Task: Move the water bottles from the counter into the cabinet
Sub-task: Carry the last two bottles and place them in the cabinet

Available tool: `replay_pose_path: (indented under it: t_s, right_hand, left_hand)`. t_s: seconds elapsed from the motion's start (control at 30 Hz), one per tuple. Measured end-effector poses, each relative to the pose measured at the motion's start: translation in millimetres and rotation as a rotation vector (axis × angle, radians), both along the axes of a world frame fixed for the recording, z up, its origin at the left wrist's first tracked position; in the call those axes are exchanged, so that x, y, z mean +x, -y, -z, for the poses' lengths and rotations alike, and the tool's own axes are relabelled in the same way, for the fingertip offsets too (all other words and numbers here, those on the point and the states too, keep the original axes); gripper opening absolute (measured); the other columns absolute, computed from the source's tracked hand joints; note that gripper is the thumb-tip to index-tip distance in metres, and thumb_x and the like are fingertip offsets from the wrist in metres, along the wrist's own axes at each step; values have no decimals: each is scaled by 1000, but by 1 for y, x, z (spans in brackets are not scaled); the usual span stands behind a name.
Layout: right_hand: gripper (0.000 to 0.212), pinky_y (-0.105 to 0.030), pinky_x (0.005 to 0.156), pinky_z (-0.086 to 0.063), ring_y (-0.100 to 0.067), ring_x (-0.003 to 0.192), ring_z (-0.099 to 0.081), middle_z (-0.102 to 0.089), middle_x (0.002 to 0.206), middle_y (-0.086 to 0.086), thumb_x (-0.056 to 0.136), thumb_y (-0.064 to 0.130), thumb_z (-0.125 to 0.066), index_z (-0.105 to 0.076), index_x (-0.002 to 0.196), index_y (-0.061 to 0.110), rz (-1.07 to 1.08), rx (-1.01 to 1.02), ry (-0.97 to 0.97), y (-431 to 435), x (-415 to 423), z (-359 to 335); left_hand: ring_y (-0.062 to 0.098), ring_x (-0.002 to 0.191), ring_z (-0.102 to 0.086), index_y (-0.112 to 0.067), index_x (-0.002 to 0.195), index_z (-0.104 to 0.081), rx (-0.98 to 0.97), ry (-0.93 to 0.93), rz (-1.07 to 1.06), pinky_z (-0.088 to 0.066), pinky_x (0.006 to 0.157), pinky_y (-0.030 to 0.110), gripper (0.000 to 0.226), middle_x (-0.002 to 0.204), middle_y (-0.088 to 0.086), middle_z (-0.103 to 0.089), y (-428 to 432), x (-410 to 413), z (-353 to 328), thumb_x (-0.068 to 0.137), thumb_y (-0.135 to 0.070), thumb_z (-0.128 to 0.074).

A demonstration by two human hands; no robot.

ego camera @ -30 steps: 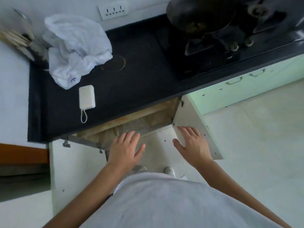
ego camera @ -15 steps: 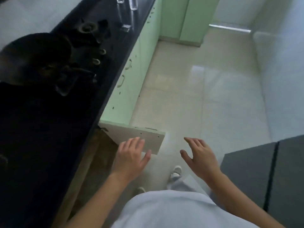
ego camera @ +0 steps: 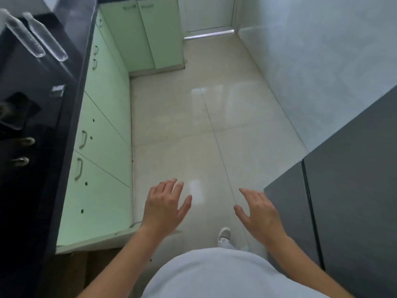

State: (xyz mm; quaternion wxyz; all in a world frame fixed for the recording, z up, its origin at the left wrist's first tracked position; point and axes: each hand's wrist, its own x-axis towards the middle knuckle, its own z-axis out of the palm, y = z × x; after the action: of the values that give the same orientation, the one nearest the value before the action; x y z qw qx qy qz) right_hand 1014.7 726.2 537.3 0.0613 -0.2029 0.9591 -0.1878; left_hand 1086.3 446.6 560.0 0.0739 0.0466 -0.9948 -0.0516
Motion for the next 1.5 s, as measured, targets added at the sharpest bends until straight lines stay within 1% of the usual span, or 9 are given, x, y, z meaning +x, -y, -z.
replay_pose_path:
  t_s: [0.13, 0.37, 0.53, 0.63, 0.83, 1.0, 1.13, 1.33, 1.5]
  right_hand:
    - [57, -35, 93, -52, -20, 117, -60, -67, 125, 1, 92, 50, -47, -60, 134, 13, -116, -22, -38, 29, -69, -7]
    - [53, -38, 97, -51, -24, 119, -59, -67, 126, -2, 93, 44, -58, -59, 134, 11, -290, -73, -59, 110, -169, -18]
    - [56, -36, 95, -51, -22, 118, -59, -67, 125, 0, 92, 49, -50, -59, 134, 13, -343, -60, -77, 157, -242, -12]
    - [55, -36, 93, -52, -22, 115, -61, -69, 122, 0, 90, 47, -53, -61, 132, 12, -291, -50, -92, 168, -286, -13]
    - [55, -34, 92, -53, -19, 111, -61, -68, 120, 2, 92, 49, -51, -61, 132, 13, -153, -19, -121, 174, -372, -25]
    - [57, -35, 91, -54, -20, 110, -62, -69, 119, 2, 92, 51, -46, -62, 132, 13, -62, -9, -109, 176, -434, -26]
    - [57, -36, 89, -55, -21, 110, -63, -69, 118, 2, 91, 50, -45, -62, 131, 13, -72, -1, -90, 193, -502, -14]
    - [57, -37, 85, -56, -23, 105, -65, -71, 113, 0, 90, 50, -47, -64, 128, 12, -227, -20, -83, 263, -628, -13]
    - [56, -33, 81, -55, -24, 104, -64, -71, 112, 1, 90, 50, -48, -64, 128, 11, -524, -22, -156, 349, -708, -25]
  left_hand:
    - [29, 104, -67, -12, 116, -71, -7, -13, -113, -51, 83, 41, 50, 117, 9, -71, 8, -30, -6, 95, -49, -45]
    - [25, 105, -67, -13, 118, -70, 52, -25, -286, -51, 87, 40, 49, 119, 5, -71, 40, -65, -15, 97, -48, -44]
    - [25, 104, -66, -13, 119, -69, 58, -1, -317, -52, 84, 40, 50, 118, 4, -71, 79, -133, 0, 97, -49, -42]
    - [27, 103, -67, -13, 119, -70, 85, 12, -288, -52, 83, 40, 51, 117, 5, -71, 100, -192, 7, 97, -50, -42]
    - [26, 96, -67, -14, 115, -69, 48, -19, -77, -51, 77, 38, 47, 113, 5, -72, 127, -328, -6, 95, -50, -46]
    - [28, 101, -68, -14, 116, -69, 40, -34, 20, -52, 83, 41, 46, 116, 7, -71, 152, -420, -11, 96, -49, -48]
    - [29, 102, -68, -13, 116, -69, 14, -32, 26, -52, 84, 41, 48, 117, 9, -71, 180, -491, -1, 96, -50, -47]
    - [28, 100, -68, -12, 113, -70, -2, -39, -108, -54, 84, 41, 48, 116, 8, -72, 222, -565, -4, 95, -50, -46]
    - [29, 98, -68, -12, 112, -71, -21, -36, -338, -54, 84, 41, 51, 115, 8, -72, 252, -586, -7, 94, -51, -45]
